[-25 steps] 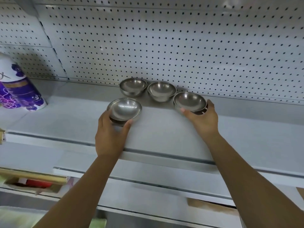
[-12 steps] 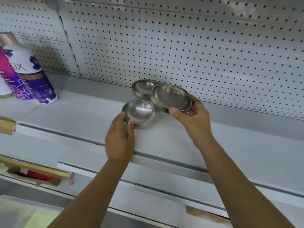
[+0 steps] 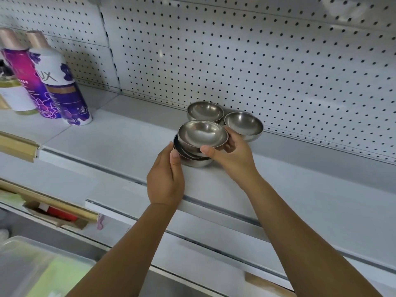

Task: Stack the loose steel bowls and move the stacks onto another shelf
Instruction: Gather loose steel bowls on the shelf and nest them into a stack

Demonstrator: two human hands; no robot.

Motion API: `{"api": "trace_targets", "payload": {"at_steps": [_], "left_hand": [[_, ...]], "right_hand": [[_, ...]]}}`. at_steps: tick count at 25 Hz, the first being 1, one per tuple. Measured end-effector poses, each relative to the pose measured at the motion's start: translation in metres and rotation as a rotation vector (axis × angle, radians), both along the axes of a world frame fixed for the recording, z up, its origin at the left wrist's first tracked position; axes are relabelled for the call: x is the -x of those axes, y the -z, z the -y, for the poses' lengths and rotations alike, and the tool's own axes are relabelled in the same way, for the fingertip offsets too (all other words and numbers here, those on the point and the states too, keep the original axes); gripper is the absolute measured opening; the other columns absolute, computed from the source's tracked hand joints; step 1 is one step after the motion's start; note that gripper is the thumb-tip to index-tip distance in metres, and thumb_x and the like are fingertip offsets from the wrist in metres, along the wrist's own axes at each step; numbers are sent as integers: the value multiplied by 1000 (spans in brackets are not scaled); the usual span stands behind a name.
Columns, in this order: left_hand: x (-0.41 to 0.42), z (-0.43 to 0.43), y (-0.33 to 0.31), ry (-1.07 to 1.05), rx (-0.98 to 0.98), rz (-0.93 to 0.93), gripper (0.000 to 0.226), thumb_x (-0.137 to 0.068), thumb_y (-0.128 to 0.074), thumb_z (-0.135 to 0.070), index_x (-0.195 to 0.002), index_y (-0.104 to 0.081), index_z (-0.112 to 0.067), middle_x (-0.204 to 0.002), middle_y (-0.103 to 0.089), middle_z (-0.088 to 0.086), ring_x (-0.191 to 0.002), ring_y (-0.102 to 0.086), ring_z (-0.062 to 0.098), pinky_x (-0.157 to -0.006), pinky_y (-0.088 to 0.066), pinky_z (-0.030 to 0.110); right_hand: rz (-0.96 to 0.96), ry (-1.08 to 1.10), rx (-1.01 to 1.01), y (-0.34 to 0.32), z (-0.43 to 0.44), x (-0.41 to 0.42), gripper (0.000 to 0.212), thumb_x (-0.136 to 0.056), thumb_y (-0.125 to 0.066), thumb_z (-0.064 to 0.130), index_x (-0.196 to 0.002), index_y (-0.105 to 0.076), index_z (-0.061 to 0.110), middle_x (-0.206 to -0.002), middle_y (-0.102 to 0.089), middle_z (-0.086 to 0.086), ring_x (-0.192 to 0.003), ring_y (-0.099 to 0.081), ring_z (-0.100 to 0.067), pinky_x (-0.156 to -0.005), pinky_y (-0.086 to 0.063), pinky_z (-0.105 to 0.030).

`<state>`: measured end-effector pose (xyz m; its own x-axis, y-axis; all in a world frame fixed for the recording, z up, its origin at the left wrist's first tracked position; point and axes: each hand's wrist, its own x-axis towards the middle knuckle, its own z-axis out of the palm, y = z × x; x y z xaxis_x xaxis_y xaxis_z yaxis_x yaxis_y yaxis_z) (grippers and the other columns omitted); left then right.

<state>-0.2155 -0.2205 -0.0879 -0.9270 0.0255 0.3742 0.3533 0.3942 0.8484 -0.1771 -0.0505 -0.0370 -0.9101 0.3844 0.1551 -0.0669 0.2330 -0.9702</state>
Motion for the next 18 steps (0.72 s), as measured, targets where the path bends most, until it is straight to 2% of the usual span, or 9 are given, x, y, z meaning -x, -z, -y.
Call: {"api": "trace_targets", "payload": {"at_steps": [2, 5, 8, 11, 12, 13, 15, 17, 18], "left_hand": [[2, 0, 1, 17, 4, 3, 51, -108, -26, -48, -145, -54, -26, -140, -61, -12, -130, -52, 5, -95, -29, 1], [4, 1, 2, 26, 15, 3, 50, -107, -28, -48, -144, -55, -27, -138, -63, -11, -127, -55, 7, -97, -39, 12], [4, 1, 0, 19, 39, 20, 55, -104, -29, -54, -144, -55, -26, -134, -65, -9, -121, -58, 6, -93, -43, 22], [4, 0, -1, 27, 47, 22, 60, -102, -28, -62, -144, -53, -28, -131, -65, -9, -115, -59, 4, -88, -45, 25], [4, 0, -1, 31, 57, 21, 62, -101, -28, -66, -145, -51, -29, -132, -64, -10, -116, -60, 6, -89, -48, 28], [4, 0, -1, 39, 75, 25, 66, -98, -29, -70, -147, -48, -29, -135, -63, -10, -119, -60, 8, -92, -51, 32], [6, 0, -3, 61, 139, 39, 77, -92, -33, -77, -151, -39, -29, -143, -58, -10, -128, -57, 13, -99, -52, 39], [7, 0, -6, 73, 201, 50, 88, -84, -41, -84, -153, -34, -29, -148, -55, -8, -134, -53, 16, -104, -50, 42], [7, -1, -7, 74, 216, 56, 92, -81, -46, -85, -153, -33, -30, -148, -54, -8, -135, -53, 16, -105, -48, 42]], "right_hand": [[11, -25, -9, 2, 1, 2, 65, -71, -95, 36, -127, -63, 40, -124, -71, 18, -118, -65, 1, -106, -51, -29], [27, -37, 7, 11, 3, 5, 73, -65, -95, 45, -129, -61, 43, -127, -70, 18, -120, -64, -1, -108, -52, -35], [24, -80, 7, 18, 0, 7, 85, -70, -93, 43, -145, -53, 32, -137, -65, 16, -128, -60, -1, -113, -48, -33], [55, -136, -16, 17, -5, 4, 85, -74, -84, 47, -149, -44, 36, -144, -56, 22, -139, -49, 0, -119, -38, -27], [61, -123, -15, 17, -8, 2, 88, -74, -81, 49, -152, -42, 33, -145, -54, 21, -140, -47, 0, -118, -37, -25], [52, -74, -21, 15, -12, -1, 87, -74, -79, 51, -151, -45, 28, -145, -55, 17, -138, -49, 1, -114, -38, -21], [-20, 108, -50, 12, -23, -6, 70, -76, -80, 50, -137, -59, 22, -133, -65, 11, -120, -60, 7, -99, -45, -13], [-79, 328, -121, 13, -40, -9, 52, -81, -84, 45, -123, -63, 21, -121, -67, 4, -106, -63, 2, -90, -50, -18], [-92, 415, -152, 15, -49, -8, 49, -83, -85, 41, -122, -62, 22, -122, -64, 2, -108, -62, -5, -91, -52, -25]]}}
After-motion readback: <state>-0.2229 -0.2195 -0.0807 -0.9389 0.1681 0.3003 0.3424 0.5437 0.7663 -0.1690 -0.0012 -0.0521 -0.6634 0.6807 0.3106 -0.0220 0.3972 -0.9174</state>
